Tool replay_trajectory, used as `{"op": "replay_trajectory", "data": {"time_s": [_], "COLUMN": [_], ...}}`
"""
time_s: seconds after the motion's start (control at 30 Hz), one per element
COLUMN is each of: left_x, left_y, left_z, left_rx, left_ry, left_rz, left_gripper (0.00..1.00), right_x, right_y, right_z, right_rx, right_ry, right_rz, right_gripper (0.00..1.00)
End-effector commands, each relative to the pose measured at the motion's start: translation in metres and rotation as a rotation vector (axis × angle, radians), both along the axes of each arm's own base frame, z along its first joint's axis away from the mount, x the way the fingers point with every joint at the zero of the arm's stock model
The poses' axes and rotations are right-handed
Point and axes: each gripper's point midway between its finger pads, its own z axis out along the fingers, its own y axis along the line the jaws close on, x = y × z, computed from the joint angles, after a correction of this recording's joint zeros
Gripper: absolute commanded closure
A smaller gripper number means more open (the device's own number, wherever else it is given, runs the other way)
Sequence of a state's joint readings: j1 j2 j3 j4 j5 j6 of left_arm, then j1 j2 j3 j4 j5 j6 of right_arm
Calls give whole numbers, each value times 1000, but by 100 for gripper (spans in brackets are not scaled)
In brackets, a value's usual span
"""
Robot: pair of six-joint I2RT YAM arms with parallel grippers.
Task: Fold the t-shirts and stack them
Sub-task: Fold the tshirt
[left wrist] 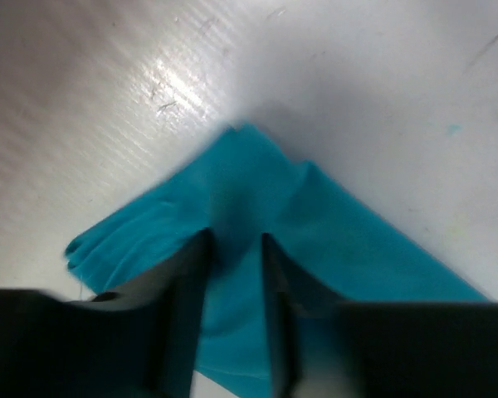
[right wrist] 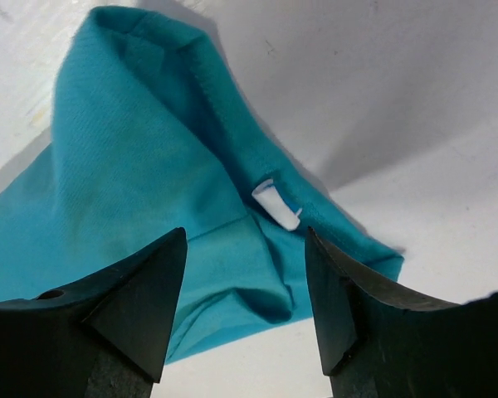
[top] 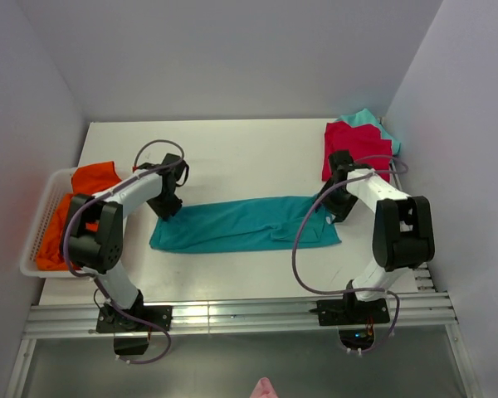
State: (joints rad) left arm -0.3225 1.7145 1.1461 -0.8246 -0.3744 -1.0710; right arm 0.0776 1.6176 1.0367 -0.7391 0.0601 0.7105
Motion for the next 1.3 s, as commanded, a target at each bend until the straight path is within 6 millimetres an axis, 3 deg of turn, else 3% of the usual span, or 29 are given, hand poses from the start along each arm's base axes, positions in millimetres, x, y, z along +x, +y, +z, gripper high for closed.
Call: {"op": "replay_trajectory", "data": {"time_s": [0.0, 0.07, 0.1, 0.3, 0.43, 0.47, 0.5, 0.53, 0.57, 0.63, 0.67, 0.7, 0.73, 0.77, 0.8, 0.83, 0.87, 0.9, 0.93, 0.97, 1.0, 1.03, 1.07, 1.1, 1.13, 1.17, 1.2, 1.23, 1.27], "left_x": [-9, -10, -10, -19, -35, -44, -49, -52, -59, -68, -72, -75, -77, -77, -78, -82, -80, -79, -78, -74, -71, -69, -63, -60, -58, -54, -51, -49, -46], "left_y": [-3, -3, -3, -6, -8, -7, -8, -9, -9, -15, -19, -22, -25, -28, -32, -35, -42, -45, -49, -55, -58, -61, -65, -67, -68, -72, -74, -76, -79], "left_z": [-8, -10, -10, -7, -4, -8, -8, -4, -5, 3, 6, 14, 17, 23, 27, 32, 39, 43, 48, 56, 61, 64, 71, 72, 74, 78, 80, 79, 84], "left_rx": [-22, -26, -23, -53, -90, -93, -105, -116, -120, -140, -148, -160, -167, -171, -177, -180, -195, -202, -210, -221, -224, -230, -238, -237, -238, -248, -249, -245, -248], "left_ry": [35, 46, 48, 56, 56, 74, 81, 68, 77, 72, 69, 63, 61, 53, 49, 56, 45, 38, 30, 7, -9, -21, -45, -46, -50, -61, -65, -63, -76], "left_rz": [-20, -25, -31, -36, -32, -27, -29, -26, -19, -35, -42, -52, -59, -63, -77, -86, -98, -105, -112, -124, -128, -135, -143, -144, -146, -153, -158, -160, -164], "left_gripper": [59, 48, 47, 53, 65, 67, 68, 69, 69, 69, 68, 68, 68, 68, 68, 68, 67, 67, 66, 65, 65, 63, 62, 61, 60, 60, 60, 60, 60], "right_x": [22, 24, 27, 58, 104, 132, 144, 158, 191, 223, 266, 278, 295, 316, 333, 329, 328, 323, 319, 310, 298, 293, 286, 273, 267, 258, 246, 239, 226], "right_y": [0, 0, 1, 7, 18, 24, 34, 48, 62, 107, 132, 160, 186, 229, 259, 282, 302, 309, 312, 314, 314, 310, 303, 294, 285, 271, 258, 246, 234], "right_z": [-1, -12, -18, -28, -24, -9, -20, -18, 3, -9, 34, 11, 25, 80, 87, 111, 149, 160, 172, 153, 184, 186, 168, 191, 194, 169, 198, 201, 184], "right_rx": [6, 2, 4, 14, 41, 60, 100, 131, 173, 273, 338, 428, 499, 631, 742, 861, 940, 949, 937, 900, 888, 856, 797, 766, 729, 645, 608, 566, 518], "right_ry": [-37, -10, 3, 7, -41, -102, -92, -112, -196, -224, -358, -331, -388, -524, -625, -671, -777, -804, -838, -811, -851, -850, -821, -830, -827, -770, -809, -808, -764], "right_rz": [-19, -17, -15, -10, -14, -12, -9, 6, 17, 77, 104, 146, 188, 248, 305, 369, 410, 433, 447, 464, 494, 497, 517, 529, 535, 529, 534, 523, 525], "right_gripper": [34, 38, 52, 96, 100, 100, 100, 100, 100, 100, 100, 100, 100, 100, 97, 88, 51, 16, 0, 0, 0, 0, 0, 0, 0, 0, 0, 0, 0]}}
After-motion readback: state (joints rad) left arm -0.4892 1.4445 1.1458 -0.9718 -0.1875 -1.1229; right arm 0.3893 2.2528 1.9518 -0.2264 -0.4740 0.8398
